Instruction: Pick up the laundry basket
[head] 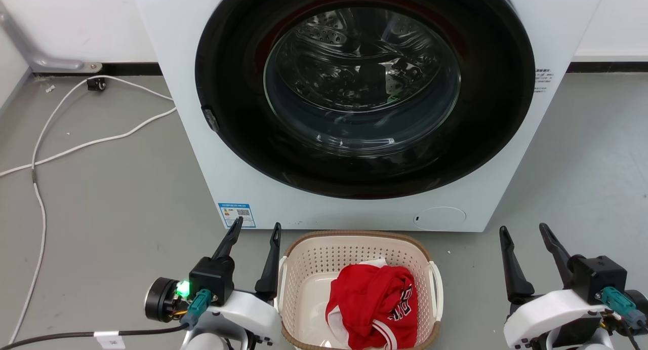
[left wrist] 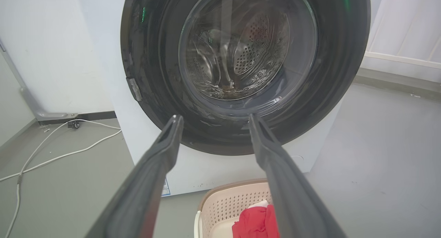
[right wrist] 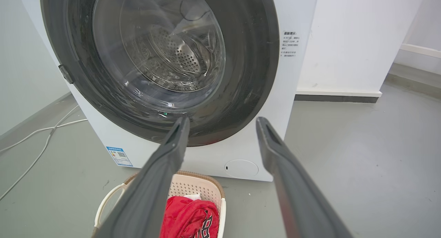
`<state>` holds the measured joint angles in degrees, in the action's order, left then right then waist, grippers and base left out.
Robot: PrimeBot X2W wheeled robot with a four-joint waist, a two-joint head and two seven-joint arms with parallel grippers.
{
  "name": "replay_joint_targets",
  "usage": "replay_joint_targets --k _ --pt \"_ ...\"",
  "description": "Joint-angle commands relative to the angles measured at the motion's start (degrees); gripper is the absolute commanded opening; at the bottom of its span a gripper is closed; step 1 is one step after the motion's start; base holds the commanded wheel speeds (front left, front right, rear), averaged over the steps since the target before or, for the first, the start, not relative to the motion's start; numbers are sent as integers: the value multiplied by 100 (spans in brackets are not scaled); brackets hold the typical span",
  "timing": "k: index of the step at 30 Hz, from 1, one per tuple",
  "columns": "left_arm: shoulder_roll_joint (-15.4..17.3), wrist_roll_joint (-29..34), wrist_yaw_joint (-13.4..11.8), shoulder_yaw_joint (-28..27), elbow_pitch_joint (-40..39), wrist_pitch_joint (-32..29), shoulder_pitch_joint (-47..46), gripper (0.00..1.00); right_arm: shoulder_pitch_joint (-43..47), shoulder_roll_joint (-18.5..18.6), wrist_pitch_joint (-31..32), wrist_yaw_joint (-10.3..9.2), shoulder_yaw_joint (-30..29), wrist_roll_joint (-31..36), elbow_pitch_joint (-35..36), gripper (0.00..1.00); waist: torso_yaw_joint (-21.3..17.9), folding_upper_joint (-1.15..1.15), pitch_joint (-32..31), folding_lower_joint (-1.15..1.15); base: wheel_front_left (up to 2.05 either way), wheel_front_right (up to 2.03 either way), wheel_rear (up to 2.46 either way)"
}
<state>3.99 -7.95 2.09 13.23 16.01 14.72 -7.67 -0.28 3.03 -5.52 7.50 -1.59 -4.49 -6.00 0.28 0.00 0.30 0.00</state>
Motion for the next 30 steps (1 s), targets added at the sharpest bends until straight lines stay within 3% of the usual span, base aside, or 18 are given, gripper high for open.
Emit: replay_joint_targets --k 1,30 --pt "-10 138 16 13 8 46 -66 100 21 -18 -51 -2 -19 66 -2 100 3 0 11 0 0 0 0" --pt "-74 248 69 -140 -12 53 -213 100 -207 14 -204 -2 -63 0 -139 100 51 0 323 0 0 0 0"
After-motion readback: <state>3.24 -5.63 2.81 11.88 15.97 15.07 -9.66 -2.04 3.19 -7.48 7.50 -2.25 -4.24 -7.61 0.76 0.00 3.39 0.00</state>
